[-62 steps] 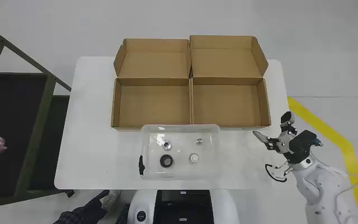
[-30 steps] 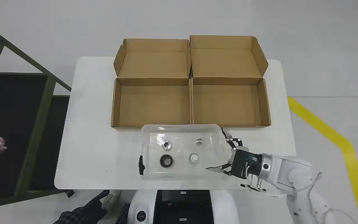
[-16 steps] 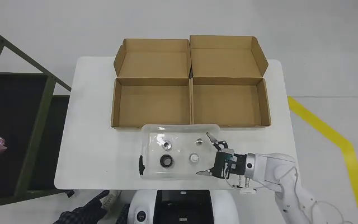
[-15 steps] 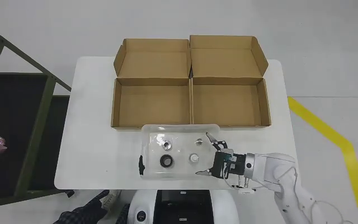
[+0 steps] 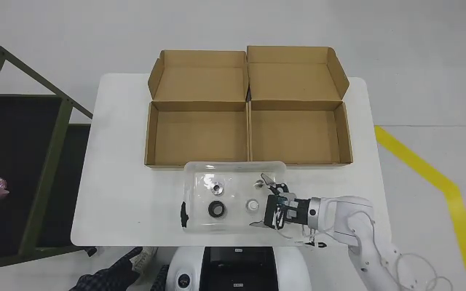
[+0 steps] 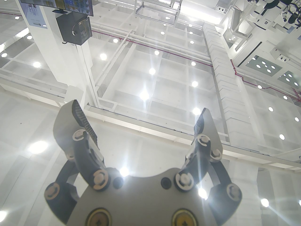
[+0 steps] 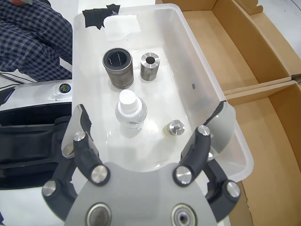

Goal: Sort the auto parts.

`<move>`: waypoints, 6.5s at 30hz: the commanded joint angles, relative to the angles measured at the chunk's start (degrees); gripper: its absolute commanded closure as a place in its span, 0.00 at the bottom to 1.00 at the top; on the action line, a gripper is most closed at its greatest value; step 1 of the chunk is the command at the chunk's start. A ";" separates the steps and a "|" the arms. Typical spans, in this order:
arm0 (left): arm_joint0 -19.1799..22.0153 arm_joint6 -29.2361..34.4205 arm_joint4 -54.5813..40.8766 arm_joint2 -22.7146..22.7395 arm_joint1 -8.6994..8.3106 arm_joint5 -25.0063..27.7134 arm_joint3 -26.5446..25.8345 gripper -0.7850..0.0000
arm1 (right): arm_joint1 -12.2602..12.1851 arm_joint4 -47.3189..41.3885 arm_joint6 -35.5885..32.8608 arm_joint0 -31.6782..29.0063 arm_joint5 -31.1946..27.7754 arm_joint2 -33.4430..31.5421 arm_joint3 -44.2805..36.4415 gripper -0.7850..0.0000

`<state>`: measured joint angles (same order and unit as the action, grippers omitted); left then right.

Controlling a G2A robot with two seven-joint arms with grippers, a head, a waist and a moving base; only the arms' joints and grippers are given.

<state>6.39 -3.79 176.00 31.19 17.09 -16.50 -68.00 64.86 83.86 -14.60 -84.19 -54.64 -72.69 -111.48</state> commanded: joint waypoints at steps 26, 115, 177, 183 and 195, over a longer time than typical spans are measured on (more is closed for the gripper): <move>0.00 0.00 0.00 0.00 0.00 0.00 0.00 0.00 | -1.03 0.12 -3.22 2.68 1.31 3.11 2.20 0.89; 0.00 0.00 0.00 0.00 0.00 0.00 0.00 0.00 | -4.16 -48.34 0.89 9.78 9.29 -4.27 0.10 1.00; 0.00 0.00 0.00 0.00 0.00 0.00 0.00 0.00 | 0.10 -20.52 -2.19 30.05 34.10 12.80 23.85 1.00; 0.00 0.00 0.00 0.00 0.00 0.00 0.00 0.00 | 0.93 -18.58 -2.89 32.18 35.28 14.88 26.79 1.00; 0.00 0.00 0.00 0.00 0.00 0.00 0.00 0.00 | 1.97 -17.06 -3.95 34.08 35.70 16.35 29.76 0.63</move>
<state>6.39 -3.79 176.00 31.19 17.09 -16.50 -68.00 66.78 66.72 -18.46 -50.15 -18.92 -56.36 -81.81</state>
